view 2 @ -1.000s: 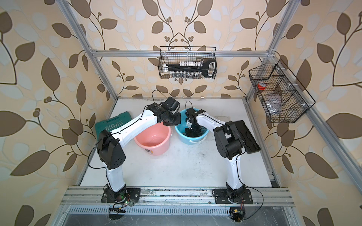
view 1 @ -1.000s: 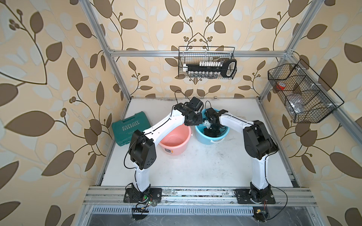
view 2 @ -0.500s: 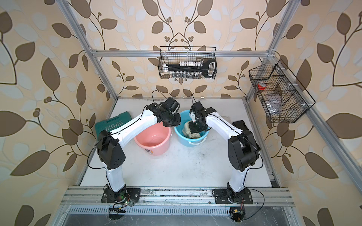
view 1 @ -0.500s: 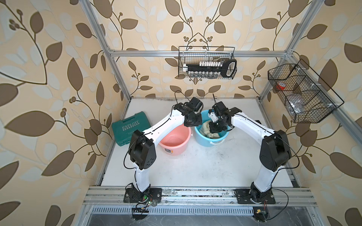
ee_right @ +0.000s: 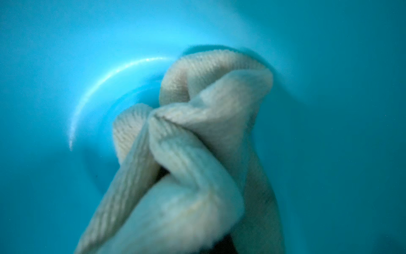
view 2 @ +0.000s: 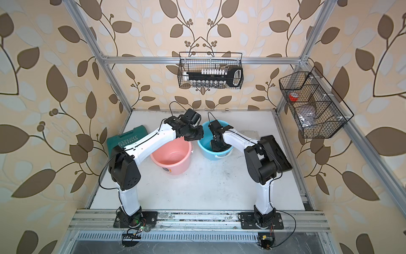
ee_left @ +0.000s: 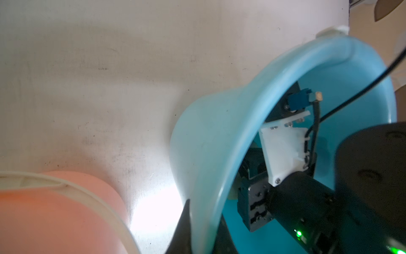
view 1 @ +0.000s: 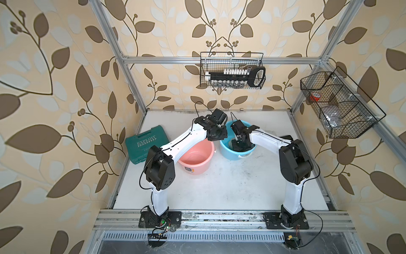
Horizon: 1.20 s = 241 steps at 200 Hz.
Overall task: Wipe the inside of the bucket with a cloth
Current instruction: Wipe the dirt from the inside of the bucket.
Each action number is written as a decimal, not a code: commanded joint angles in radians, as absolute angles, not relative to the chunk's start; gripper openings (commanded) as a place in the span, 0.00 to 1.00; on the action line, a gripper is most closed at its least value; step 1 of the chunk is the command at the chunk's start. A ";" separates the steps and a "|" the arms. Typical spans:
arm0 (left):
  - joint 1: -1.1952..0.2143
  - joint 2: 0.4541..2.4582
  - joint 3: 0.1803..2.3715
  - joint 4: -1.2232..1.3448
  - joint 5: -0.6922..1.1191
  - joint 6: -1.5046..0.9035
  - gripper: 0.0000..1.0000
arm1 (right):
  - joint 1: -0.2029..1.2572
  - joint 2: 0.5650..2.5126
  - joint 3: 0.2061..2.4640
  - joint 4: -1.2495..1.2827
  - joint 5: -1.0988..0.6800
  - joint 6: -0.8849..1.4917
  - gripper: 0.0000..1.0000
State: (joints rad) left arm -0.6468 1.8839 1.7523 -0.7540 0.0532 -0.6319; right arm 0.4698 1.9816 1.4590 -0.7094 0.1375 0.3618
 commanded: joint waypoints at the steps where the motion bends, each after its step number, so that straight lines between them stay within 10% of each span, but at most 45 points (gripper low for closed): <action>1: -0.665 1.839 1.747 -0.856 0.178 -0.593 0.00 | 0.442 2.007 1.435 -0.546 0.131 0.532 0.00; 117: -0.668 1.861 1.791 -0.948 0.181 -0.580 0.00 | 0.523 2.073 1.448 -0.478 -0.366 0.449 0.00; 241: -0.653 1.881 1.911 -1.072 0.028 -0.541 0.00 | 0.518 1.938 1.520 -1.014 0.474 0.317 0.00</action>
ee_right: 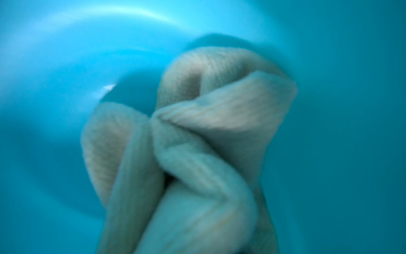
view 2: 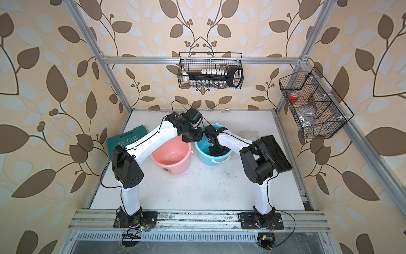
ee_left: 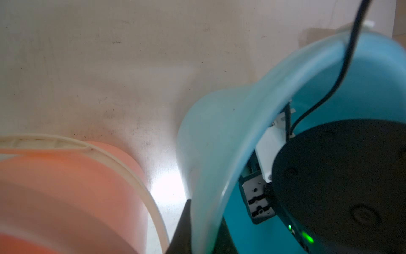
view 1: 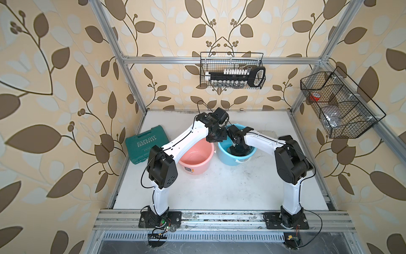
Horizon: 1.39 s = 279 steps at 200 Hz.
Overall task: Wipe the inside of the bucket with a cloth
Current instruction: Wipe the dirt from the inside of the bucket.
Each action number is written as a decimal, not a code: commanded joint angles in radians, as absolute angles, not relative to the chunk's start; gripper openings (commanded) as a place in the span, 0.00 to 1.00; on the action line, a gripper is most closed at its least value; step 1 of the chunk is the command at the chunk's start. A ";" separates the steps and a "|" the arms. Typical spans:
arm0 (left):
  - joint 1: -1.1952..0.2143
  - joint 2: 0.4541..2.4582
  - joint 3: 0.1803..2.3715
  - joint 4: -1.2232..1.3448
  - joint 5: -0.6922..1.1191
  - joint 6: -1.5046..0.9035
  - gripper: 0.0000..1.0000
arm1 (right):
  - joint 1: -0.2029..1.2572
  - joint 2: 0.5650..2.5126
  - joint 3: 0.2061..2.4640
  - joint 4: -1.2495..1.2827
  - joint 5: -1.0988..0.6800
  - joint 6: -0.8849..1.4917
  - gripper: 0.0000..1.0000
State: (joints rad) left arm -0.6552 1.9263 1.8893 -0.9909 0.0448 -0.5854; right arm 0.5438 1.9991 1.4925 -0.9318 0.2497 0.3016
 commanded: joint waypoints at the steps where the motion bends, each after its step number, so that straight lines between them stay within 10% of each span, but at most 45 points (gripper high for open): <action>1: -0.653 1.880 1.910 -1.071 0.028 -0.541 0.00 | 0.518 1.936 1.519 -1.012 0.474 0.319 0.00; 60: -0.653 1.878 1.863 -1.034 0.080 -0.555 0.00 | 0.490 1.979 1.577 -0.897 0.440 0.372 0.00; 183: -0.654 1.912 1.821 -0.989 0.148 -0.575 0.00 | 0.457 2.094 1.465 -0.421 -0.184 0.516 0.00; 279: -0.654 2.022 2.019 -1.104 0.009 -0.498 0.00 | 0.463 2.065 1.507 -0.644 -0.645 0.321 0.00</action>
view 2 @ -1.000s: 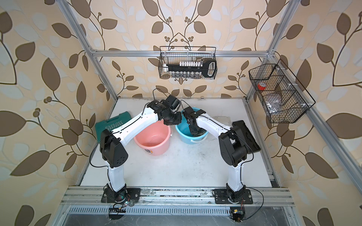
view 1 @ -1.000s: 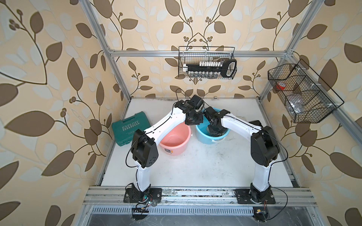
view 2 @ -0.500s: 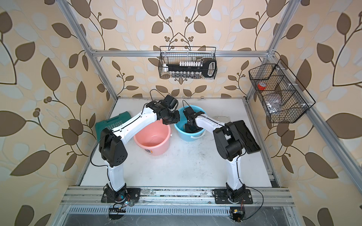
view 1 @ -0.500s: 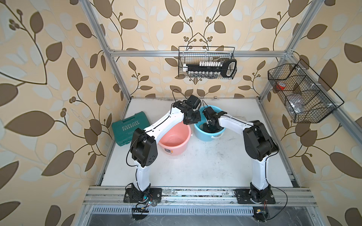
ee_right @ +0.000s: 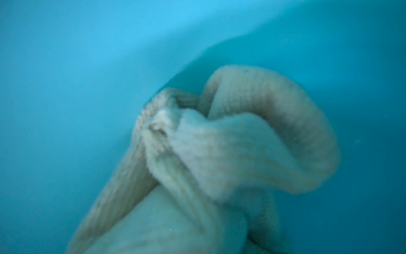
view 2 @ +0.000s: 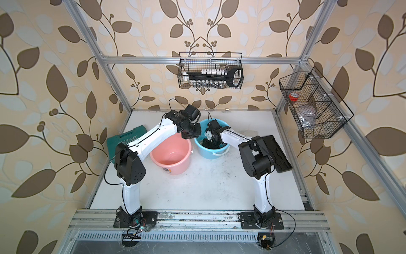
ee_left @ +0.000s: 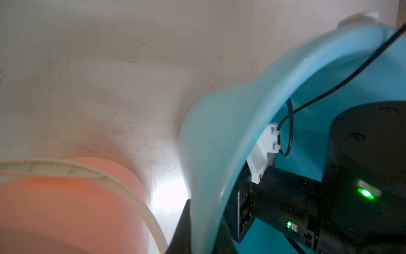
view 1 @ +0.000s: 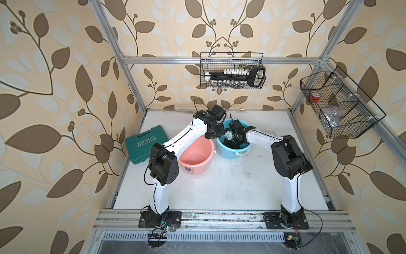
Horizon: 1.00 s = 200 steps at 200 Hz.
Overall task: Wipe the inside of the bucket with a cloth
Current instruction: Wipe the dirt from the inside of the bucket.
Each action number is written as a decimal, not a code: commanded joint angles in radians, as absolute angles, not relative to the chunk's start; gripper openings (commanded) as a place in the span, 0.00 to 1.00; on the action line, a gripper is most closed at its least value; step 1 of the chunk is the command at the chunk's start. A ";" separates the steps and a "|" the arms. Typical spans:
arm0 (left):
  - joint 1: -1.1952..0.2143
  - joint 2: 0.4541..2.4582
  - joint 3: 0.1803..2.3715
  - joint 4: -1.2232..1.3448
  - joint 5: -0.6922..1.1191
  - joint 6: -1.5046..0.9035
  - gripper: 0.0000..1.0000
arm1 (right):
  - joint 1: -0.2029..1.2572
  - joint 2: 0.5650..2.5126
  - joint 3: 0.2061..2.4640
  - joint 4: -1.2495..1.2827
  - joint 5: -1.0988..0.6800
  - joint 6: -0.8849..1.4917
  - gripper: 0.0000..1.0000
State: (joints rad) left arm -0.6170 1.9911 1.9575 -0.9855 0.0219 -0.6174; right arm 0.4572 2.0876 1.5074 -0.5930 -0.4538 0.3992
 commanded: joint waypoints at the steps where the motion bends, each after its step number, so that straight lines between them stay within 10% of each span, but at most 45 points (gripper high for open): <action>1: -0.654 2.023 2.020 -1.105 0.008 -0.497 0.00 | 0.463 2.062 1.504 -0.642 -0.651 0.321 0.00; 78: -0.653 2.042 2.077 -1.053 -0.068 -0.469 0.00 | 0.466 1.855 1.442 -0.775 -0.749 0.313 0.00; 200: -0.654 2.129 2.237 -1.046 -0.069 -0.459 0.00 | 0.462 1.645 1.467 -1.308 0.057 0.271 0.00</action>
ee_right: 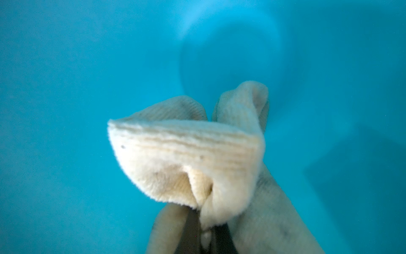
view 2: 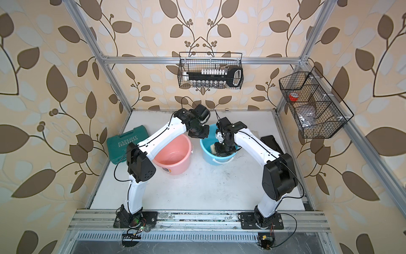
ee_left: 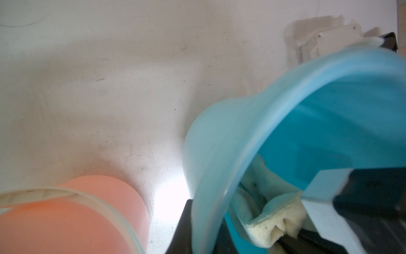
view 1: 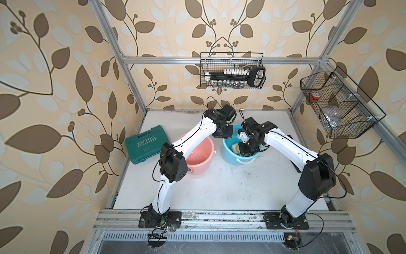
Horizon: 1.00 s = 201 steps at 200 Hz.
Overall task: Wipe the inside of the bucket with a cloth
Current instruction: Wipe the dirt from the inside of the bucket, then place the bucket at the center of the board.
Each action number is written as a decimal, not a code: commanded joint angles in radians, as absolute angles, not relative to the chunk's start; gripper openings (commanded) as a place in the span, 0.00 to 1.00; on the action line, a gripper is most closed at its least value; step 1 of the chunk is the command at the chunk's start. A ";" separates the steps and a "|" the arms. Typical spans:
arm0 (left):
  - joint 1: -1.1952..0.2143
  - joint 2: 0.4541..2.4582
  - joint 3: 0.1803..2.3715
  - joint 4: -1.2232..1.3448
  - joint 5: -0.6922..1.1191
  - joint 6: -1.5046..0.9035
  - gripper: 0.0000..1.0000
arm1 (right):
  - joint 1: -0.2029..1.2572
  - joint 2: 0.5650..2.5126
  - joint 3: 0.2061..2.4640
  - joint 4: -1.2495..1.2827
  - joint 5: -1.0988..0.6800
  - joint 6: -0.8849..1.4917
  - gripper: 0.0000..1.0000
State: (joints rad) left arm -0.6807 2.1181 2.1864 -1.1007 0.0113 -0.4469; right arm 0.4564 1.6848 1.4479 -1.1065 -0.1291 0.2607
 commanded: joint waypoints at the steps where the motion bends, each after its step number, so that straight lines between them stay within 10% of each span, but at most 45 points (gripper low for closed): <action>1: -0.654 2.129 2.238 -1.046 -0.069 -0.459 0.00 | 0.461 1.645 1.470 -1.311 0.061 0.271 0.00; 103: -0.653 2.148 2.263 -1.037 -0.056 -0.472 0.00 | 0.309 1.496 1.540 -1.461 0.438 0.288 0.00; 201: -0.611 2.188 2.293 -0.998 0.037 -0.523 0.00 | 0.160 1.098 1.415 -1.122 0.036 0.250 0.00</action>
